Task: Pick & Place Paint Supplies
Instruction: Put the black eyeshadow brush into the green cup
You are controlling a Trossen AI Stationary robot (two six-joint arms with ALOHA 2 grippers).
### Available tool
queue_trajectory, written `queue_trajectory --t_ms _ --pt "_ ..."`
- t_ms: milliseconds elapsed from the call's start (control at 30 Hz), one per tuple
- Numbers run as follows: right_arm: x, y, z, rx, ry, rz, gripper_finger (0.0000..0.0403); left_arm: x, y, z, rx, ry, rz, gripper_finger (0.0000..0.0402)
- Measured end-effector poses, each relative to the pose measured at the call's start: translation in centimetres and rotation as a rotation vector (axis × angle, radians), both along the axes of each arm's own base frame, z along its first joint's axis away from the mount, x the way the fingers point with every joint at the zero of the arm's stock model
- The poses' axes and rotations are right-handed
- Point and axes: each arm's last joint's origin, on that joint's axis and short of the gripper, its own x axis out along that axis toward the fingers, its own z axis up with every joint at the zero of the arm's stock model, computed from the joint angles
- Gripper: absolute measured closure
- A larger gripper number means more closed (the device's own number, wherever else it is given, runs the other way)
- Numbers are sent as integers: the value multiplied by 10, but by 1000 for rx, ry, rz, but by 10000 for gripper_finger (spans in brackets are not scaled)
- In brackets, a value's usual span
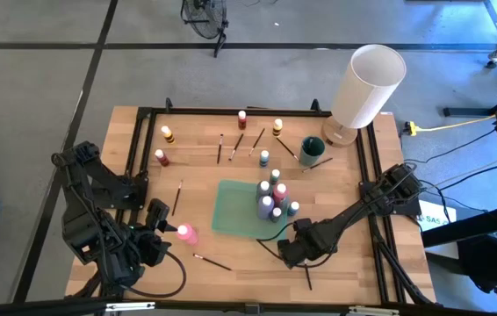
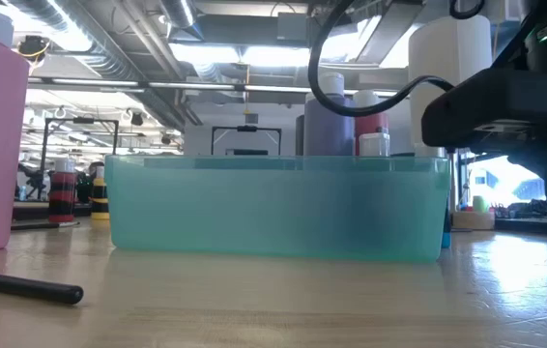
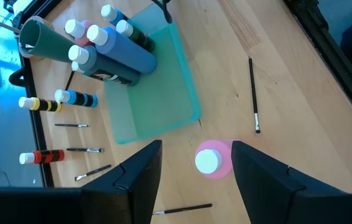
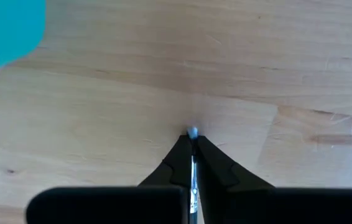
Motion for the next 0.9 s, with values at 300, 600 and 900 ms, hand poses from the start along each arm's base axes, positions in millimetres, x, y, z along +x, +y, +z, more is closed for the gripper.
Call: queue_trajectory --t_ms 300,600,900 --pt "2 15 25 -93 -4 45 396 0 0 0 0 0 1 212" --pt "-1 34 77 -193 -17 56 397 -2 -2 0 -6 0 -4 212" --pt "-14 43 154 -476 -232 90 397 -7 -5 1 8 -30 -18 212"
